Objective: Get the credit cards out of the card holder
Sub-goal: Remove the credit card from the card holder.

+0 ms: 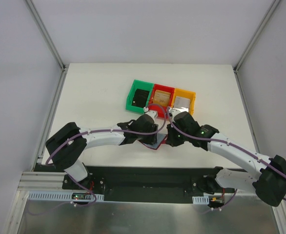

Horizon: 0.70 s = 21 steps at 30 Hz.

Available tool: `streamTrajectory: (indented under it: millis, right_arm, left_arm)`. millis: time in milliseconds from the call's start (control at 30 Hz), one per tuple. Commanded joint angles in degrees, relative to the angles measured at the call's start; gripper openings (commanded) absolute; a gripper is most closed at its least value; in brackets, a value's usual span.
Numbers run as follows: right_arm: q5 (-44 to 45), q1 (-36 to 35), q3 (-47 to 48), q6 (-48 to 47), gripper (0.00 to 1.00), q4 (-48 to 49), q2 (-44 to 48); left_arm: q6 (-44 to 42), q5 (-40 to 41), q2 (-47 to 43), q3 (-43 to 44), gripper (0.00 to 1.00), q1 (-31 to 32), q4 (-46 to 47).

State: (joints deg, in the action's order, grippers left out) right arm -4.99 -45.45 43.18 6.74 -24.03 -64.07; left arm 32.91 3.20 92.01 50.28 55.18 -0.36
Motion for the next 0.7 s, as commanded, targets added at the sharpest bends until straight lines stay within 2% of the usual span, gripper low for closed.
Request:
streamTrajectory:
  millis: [0,667]
  right_arm:
    - [-0.7,0.2,3.0,-0.9,0.00,-0.1,1.7]
    - [-0.8,1.0,0.0,-2.0,0.00,-1.8,3.4]
  left_arm:
    - [-0.5,5.8,-1.3,-0.5,0.42,-0.6,-6.1]
    - [1.5,6.6,-3.0,-1.5,0.42,-4.8,-6.8]
